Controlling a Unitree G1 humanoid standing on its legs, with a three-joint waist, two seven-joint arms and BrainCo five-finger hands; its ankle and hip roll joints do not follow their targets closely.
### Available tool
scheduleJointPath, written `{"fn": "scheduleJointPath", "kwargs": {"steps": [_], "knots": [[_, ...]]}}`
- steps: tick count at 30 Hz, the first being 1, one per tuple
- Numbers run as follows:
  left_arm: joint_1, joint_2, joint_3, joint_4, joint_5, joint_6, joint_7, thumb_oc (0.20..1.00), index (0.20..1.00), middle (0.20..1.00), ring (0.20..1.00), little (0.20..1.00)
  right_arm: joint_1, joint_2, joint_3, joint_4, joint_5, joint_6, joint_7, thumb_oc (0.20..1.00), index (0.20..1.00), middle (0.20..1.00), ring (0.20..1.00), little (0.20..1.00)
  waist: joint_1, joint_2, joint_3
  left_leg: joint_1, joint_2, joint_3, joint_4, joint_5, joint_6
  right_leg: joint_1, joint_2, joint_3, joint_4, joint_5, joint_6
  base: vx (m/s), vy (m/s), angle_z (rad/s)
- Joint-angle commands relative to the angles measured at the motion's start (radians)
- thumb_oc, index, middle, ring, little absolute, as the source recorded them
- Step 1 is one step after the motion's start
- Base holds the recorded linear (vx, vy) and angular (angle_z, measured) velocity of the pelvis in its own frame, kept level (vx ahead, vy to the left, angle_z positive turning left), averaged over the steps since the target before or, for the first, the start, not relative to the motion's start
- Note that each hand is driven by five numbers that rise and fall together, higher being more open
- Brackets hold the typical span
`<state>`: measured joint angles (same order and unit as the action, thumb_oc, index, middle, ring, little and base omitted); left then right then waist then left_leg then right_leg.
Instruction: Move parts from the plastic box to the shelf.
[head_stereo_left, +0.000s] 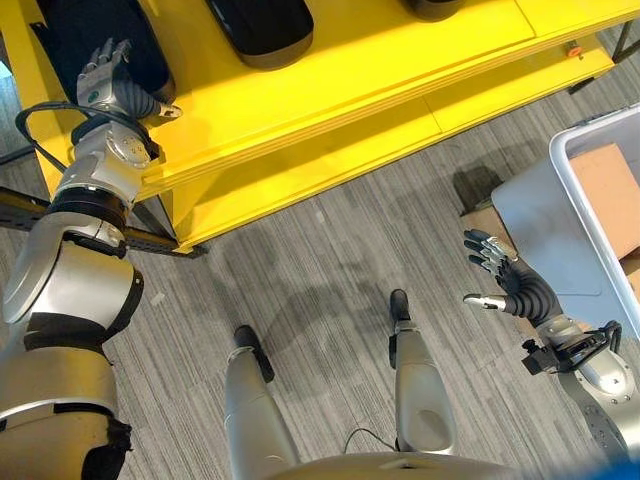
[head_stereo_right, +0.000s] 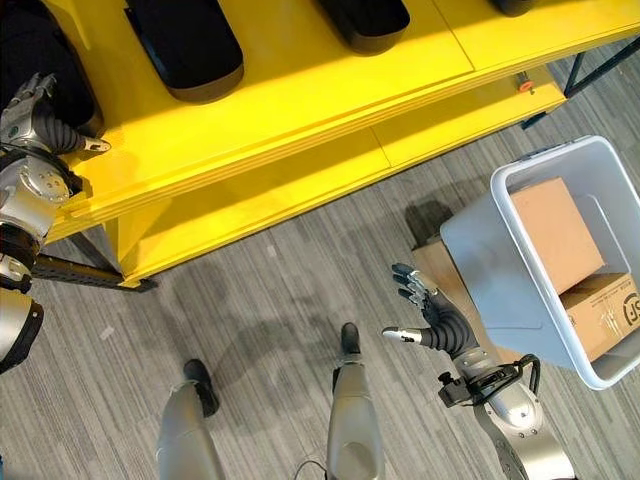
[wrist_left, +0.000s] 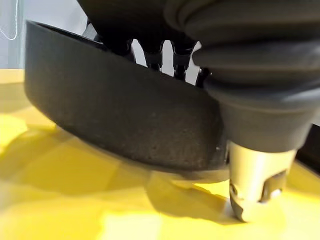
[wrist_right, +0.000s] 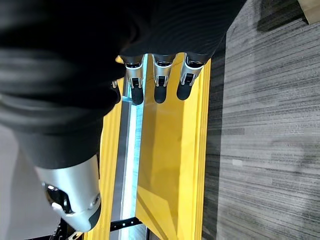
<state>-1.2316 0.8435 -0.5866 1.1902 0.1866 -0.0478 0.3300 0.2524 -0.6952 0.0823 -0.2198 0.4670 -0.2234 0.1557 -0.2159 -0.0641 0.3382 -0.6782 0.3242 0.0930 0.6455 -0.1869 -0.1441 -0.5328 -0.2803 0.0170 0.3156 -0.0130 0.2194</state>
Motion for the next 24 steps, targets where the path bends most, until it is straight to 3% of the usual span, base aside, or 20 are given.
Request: {"fn": "scheduleJointPath", "kwargs": {"steps": [1, 4, 5, 6, 7, 12, 13, 14, 15, 17, 20, 21, 22, 24], "knots": [[-0.017, 0.054, 0.026, 0.015, 0.039, -0.003, -0.006, 1.0, 1.0, 1.0, 1.0, 1.0, 0.016, -0.049, -0.074, -0.037, 0.031, -0.033, 0.008, 1.0, 1.0, 1.0, 1.0, 1.0, 0.011, -0.012, -0.027, 0.05, 0.021, -0.065, -0.078, 0.091, -0.036, -0.005, -0.038, 0.047, 0.132, -0.023, 0.015, 0.07, -0.003, -0.02], [0.001, 0.048, 0.036, 0.016, 0.041, 0.0, -0.011, 1.0, 1.0, 1.0, 1.0, 1.0, 0.017, -0.049, -0.076, -0.041, 0.029, -0.032, 0.008, 1.0, 1.0, 1.0, 1.0, 1.0, 0.013, -0.011, -0.027, 0.049, 0.021, -0.065, -0.081, 0.092, -0.036, -0.006, -0.038, 0.046, 0.134, -0.024, 0.013, -0.01, -0.003, -0.01], [0.005, 0.046, 0.037, 0.014, 0.047, 0.0, -0.013, 1.0, 1.0, 1.0, 1.0, 1.0, 0.018, -0.049, -0.077, -0.042, 0.03, -0.031, 0.007, 1.0, 1.0, 1.0, 1.0, 1.0, 0.012, -0.013, -0.023, 0.038, 0.018, -0.064, -0.088, 0.123, -0.029, -0.017, -0.038, 0.047, 0.124, 0.004, 0.009, 0.0, 0.0, 0.0], [0.008, 0.044, 0.036, 0.011, 0.05, 0.002, -0.012, 1.0, 1.0, 1.0, 1.0, 1.0, 0.021, -0.049, -0.077, -0.042, 0.029, -0.031, 0.007, 1.0, 1.0, 1.0, 1.0, 1.0, 0.014, -0.011, -0.025, 0.047, 0.021, -0.067, -0.078, 0.092, -0.036, -0.008, -0.038, 0.046, 0.137, -0.024, 0.013, -0.09, 0.001, 0.02], [0.007, 0.044, 0.037, 0.011, 0.05, 0.002, -0.012, 1.0, 1.0, 1.0, 1.0, 1.0, 0.02, -0.049, -0.078, -0.043, 0.029, -0.031, 0.006, 1.0, 1.0, 1.0, 1.0, 1.0, 0.013, -0.013, -0.022, 0.036, 0.017, -0.065, -0.087, 0.123, -0.028, -0.018, -0.038, 0.047, 0.127, 0.004, 0.009, 0.0, 0.0, 0.0], [0.025, 0.046, 0.045, -0.001, 0.061, 0.003, -0.013, 1.0, 1.0, 1.0, 1.0, 1.0, 0.028, -0.046, -0.086, -0.046, 0.023, -0.031, 0.004, 1.0, 1.0, 1.0, 1.0, 1.0, 0.018, -0.013, -0.018, 0.037, 0.015, -0.066, -0.088, 0.123, -0.028, -0.014, -0.04, 0.044, 0.124, 0.004, 0.01, 0.0, 0.001, 0.0], [0.03, 0.048, 0.046, -0.001, 0.064, 0.005, -0.014, 1.0, 1.0, 1.0, 1.0, 1.0, 0.029, -0.046, -0.086, -0.046, 0.022, -0.031, 0.004, 1.0, 1.0, 1.0, 1.0, 1.0, 0.02, -0.011, -0.019, 0.048, 0.019, -0.068, -0.08, 0.092, -0.035, -0.004, -0.039, 0.044, 0.135, -0.025, 0.013, 0.0, 0.0, 0.0], [0.033, 0.048, 0.048, -0.006, 0.067, 0.006, -0.015, 1.0, 1.0, 1.0, 1.0, 1.0, 0.028, -0.044, -0.087, -0.045, 0.021, -0.031, 0.002, 1.0, 1.0, 1.0, 1.0, 1.0, 0.021, -0.012, -0.016, 0.036, 0.014, -0.067, -0.088, 0.123, -0.027, -0.013, -0.04, 0.045, 0.125, 0.002, 0.01, 0.09, 0.005, -0.02], [0.034, 0.049, 0.048, -0.009, 0.069, 0.007, -0.014, 1.0, 1.0, 1.0, 1.0, 1.0, 0.029, -0.043, -0.087, -0.043, 0.02, -0.03, 0.002, 1.0, 1.0, 1.0, 1.0, 1.0, 0.022, -0.011, -0.018, 0.045, 0.018, -0.069, -0.078, 0.091, -0.034, -0.002, -0.04, 0.044, 0.135, -0.026, 0.013, 0.0, 0.0, 0.0], [0.034, 0.053, 0.046, -0.012, 0.074, 0.008, -0.014, 1.0, 1.0, 1.0, 1.0, 1.0, 0.029, -0.041, -0.09, -0.046, 0.02, -0.029, 0.002, 1.0, 1.0, 1.0, 1.0, 1.0, 0.022, -0.013, -0.015, 0.036, 0.012, -0.068, -0.09, 0.124, -0.026, -0.01, -0.041, 0.043, 0.123, 0.002, 0.01, -0.04, 0.003, 0.01], [0.036, 0.063, 0.047, -0.01, 0.079, 0.014, -0.018, 1.0, 1.0, 1.0, 1.0, 1.0, 0.031, -0.04, -0.091, -0.043, 0.02, -0.028, 0.003, 1.0, 1.0, 1.0, 1.0, 1.0, 0.025, -0.012, -0.015, 0.033, 0.011, -0.069, -0.084, 0.123, -0.024, -0.012, -0.042, 0.044, 0.128, 0.002, 0.009, 0.01, 0.009, 0.03], [0.037, 0.066, 0.043, -0.007, 0.082, 0.015, -0.02, 1.0, 1.0, 1.0, 1.0, 1.0, 0.031, -0.041, -0.089, -0.043, 0.019, -0.027, 0.003, 1.0, 1.0, 1.0, 1.0, 1.0, 0.026, -0.01, -0.016, 0.044, 0.015, -0.072, -0.073, 0.091, -0.031, -0.002, -0.041, 0.042, 0.139, -0.027, 0.013, 0.0, 0.0, 0.0], [0.038, 0.067, 0.044, -0.004, 0.083, 0.016, -0.022, 1.0, 1.0, 1.0, 1.0, 1.0, 0.03, -0.04, -0.089, -0.043, 0.019, -0.027, 0.003, 1.0, 1.0, 1.0, 1.0, 1.0, 0.026, -0.012, -0.014, 0.033, 0.011, -0.07, -0.083, 0.123, -0.023, -0.011, -0.043, 0.044, 0.128, 0.002, 0.01, 0.0, 0.011, 0.03], [0.049, 0.074, 0.047, 0.008, 0.089, 0.019, -0.035, 1.0, 1.0, 1.0, 1.0, 1.0, 0.033, -0.042, -0.091, -0.041, 0.019, -0.024, 0.005, 1.0, 1.0, 1.0, 1.0, 1.0, 0.029, -0.011, -0.012, 0.037, 0.01, -0.069, -0.082, 0.121, -0.023, -0.008, -0.044, 0.043, 0.128, 0.003, 0.01, -0.04, 0.007, 0.01]]}}
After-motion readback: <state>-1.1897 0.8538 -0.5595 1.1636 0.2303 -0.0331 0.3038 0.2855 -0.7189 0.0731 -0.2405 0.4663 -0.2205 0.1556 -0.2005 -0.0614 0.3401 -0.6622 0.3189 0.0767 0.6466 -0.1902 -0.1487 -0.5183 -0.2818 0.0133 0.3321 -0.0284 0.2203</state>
